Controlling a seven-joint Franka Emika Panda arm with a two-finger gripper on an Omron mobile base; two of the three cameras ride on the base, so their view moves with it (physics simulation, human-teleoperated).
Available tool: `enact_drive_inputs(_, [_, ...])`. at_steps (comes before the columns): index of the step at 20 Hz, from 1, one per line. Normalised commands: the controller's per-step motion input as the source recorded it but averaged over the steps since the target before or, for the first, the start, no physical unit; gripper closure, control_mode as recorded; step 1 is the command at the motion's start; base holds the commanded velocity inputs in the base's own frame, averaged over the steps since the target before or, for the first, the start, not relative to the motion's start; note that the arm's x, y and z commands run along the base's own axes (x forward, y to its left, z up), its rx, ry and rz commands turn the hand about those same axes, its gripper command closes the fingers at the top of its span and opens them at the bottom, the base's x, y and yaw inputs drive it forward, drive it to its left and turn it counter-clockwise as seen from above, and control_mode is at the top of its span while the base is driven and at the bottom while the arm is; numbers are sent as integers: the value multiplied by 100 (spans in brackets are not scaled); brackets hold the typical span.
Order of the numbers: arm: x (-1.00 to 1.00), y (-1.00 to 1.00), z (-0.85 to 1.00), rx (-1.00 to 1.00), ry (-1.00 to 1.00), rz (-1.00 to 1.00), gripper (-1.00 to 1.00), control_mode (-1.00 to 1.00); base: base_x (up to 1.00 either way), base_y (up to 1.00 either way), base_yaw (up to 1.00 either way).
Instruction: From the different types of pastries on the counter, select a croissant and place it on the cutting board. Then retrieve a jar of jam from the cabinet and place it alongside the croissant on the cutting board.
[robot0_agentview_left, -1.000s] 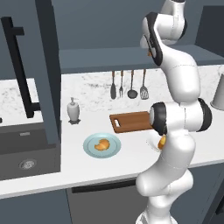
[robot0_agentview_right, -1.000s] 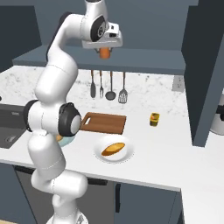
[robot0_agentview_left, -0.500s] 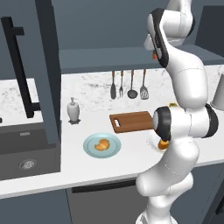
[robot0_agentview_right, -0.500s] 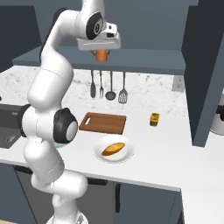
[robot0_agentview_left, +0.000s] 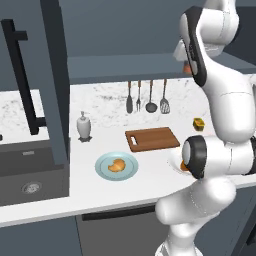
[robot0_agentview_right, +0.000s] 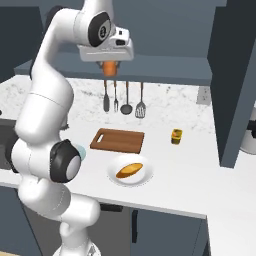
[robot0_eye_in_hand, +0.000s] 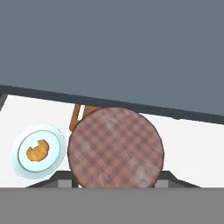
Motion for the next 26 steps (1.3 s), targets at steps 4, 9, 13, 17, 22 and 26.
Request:
enact_drive_inputs(4, [-83, 2, -7, 0, 3, 0, 100, -100, 0, 0, 0])
enact_drive_inputs(9, [-62, 0, -27, 0, 11, 0, 100, -100, 0, 0, 0])
enact_drive_inputs(13, [-36, 3, -41, 0, 9, 0, 100, -100, 0, 0, 0])
enact_drive_inputs(17, [0, 30, -54, 0, 0, 0, 100, -100, 0, 0, 0])
enact_drive_inputs(22, [0, 13, -41, 0, 0, 0, 100, -100, 0, 0, 0])
enact_drive_inputs(26, [0, 0, -38, 0, 0, 0, 100, -100, 0, 0, 0])
